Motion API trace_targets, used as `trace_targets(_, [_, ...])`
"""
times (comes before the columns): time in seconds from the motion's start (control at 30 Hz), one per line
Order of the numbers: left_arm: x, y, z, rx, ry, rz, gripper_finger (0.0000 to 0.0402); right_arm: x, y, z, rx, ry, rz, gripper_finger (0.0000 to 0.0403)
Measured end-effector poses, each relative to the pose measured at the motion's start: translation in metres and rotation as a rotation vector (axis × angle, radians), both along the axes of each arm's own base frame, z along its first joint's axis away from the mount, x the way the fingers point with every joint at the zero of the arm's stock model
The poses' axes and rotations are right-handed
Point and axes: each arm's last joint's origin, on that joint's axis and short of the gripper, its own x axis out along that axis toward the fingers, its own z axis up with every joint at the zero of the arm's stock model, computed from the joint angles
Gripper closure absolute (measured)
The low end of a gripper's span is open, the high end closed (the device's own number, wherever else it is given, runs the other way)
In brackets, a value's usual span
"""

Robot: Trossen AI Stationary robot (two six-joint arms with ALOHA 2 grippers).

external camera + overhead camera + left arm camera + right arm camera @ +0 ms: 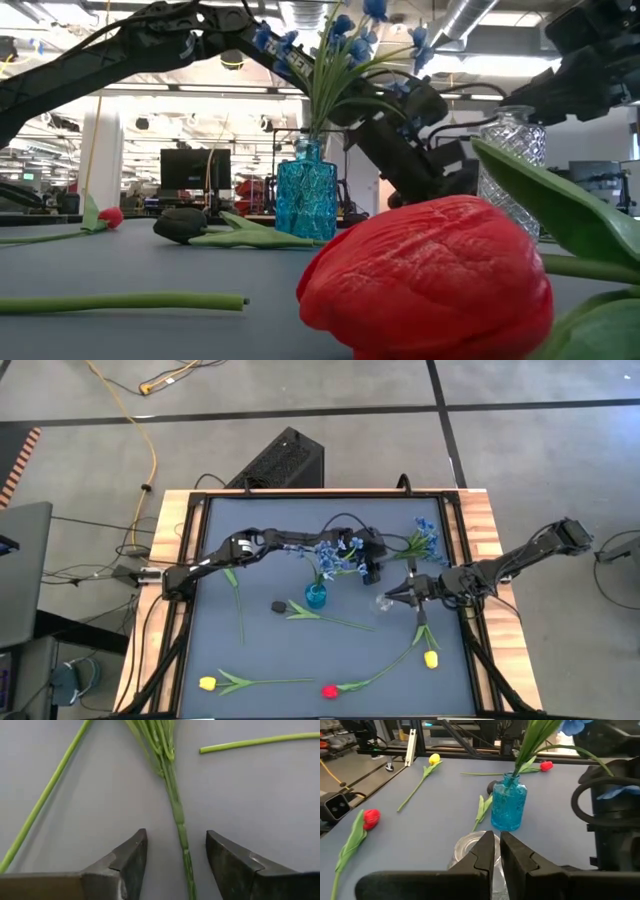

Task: Sort flowers into vase by color
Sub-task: Put the blue flowers into the blue flower vase

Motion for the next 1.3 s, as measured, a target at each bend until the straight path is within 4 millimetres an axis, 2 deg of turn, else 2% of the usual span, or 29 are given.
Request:
trace_targets(0.1, [-0.002, 0.004, -0.001, -0.028, 0.016, 0.026, 0.0262, 0.000, 0.000, 0.000, 0.000, -0.001, 0.003, 0.0344])
trace_targets(0.27, [-0.005, 0.017, -0.002, -0.119, 0.001, 0.028, 0.0367, 0.000, 0.000, 0.000, 0.000, -0.004, 0.003, 0.0344])
trace_targets(0.33, [-0.007, 0.022, -0.002, -0.154, -0.003, 0.025, 0.0391, 0.000, 0.000, 0.000, 0.000, -0.005, 0.003, 0.0344])
trace_targets(0.53, [-0.012, 0.036, 0.006, -0.200, -0.022, 0.042, 0.0398, 0.000, 0.000, 0.001, 0.000, -0.005, 0.003, 0.0344])
trace_targets(0.7, [-0.019, 0.045, 0.028, -0.185, -0.030, 0.055, 0.0399, 0.000, 0.001, 0.001, 0.003, -0.005, 0.006, 0.0344])
trace_targets(1.1, [-0.039, 0.052, 0.108, -0.089, -0.113, -0.012, 0.0399, -0.004, 0.013, 0.001, 0.003, -0.004, 0.089, 0.0344])
trace_targets(1.3, [-0.058, 0.053, 0.154, -0.038, -0.136, -0.042, 0.0399, -0.005, 0.014, -0.001, -0.004, 0.013, 0.099, 0.0344])
